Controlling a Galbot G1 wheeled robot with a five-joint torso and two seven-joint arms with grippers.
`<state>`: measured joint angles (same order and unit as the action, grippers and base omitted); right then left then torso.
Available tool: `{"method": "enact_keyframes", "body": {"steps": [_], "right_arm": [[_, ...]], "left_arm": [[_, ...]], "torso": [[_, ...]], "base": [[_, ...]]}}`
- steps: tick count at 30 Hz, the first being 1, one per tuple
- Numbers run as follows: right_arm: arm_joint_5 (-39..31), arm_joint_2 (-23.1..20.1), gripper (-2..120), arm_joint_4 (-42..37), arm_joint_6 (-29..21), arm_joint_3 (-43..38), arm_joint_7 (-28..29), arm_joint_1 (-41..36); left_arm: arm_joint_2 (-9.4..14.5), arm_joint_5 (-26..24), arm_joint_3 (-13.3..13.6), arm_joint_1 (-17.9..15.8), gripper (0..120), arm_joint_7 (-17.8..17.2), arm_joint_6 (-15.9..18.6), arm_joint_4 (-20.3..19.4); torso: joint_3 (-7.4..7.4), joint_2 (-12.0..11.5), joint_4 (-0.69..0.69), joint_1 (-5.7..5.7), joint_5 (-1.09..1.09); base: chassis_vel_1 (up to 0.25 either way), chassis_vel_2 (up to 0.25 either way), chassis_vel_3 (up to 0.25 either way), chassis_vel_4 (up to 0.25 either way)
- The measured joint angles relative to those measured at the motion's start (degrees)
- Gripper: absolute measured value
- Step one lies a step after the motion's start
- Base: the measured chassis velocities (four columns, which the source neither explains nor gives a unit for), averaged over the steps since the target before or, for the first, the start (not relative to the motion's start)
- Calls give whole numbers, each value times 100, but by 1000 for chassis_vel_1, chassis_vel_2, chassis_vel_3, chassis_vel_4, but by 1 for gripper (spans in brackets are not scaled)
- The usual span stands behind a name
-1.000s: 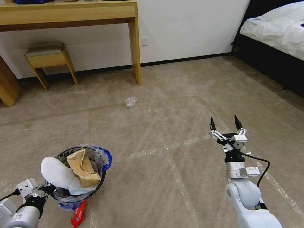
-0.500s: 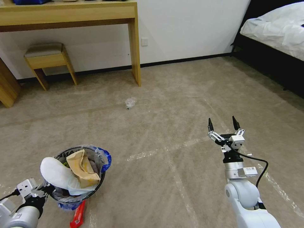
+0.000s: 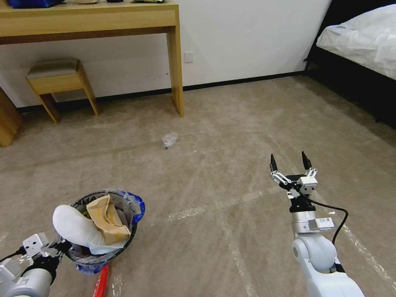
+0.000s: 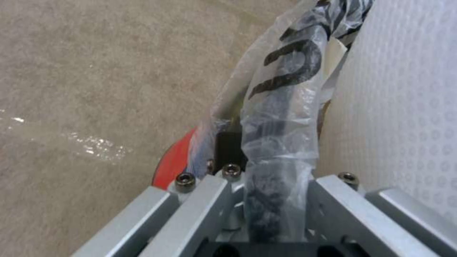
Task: Pick up the trash bin and place the garbage on the floor into it.
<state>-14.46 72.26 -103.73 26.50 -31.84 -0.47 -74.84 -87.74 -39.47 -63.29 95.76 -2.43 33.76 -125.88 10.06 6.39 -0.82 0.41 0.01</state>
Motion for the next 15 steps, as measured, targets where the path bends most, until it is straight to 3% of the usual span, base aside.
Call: {"method": "enact_keyframes", "body": {"steps": [15], "right_arm": [[50, 6, 100, -1, 2, 19, 4, 1]], "left_arm": [[8, 0, -10, 23, 1, 0, -6, -25]], "torso": [[0, 0, 1, -1, -1]], "base": [[-77, 92, 90, -84]]}}
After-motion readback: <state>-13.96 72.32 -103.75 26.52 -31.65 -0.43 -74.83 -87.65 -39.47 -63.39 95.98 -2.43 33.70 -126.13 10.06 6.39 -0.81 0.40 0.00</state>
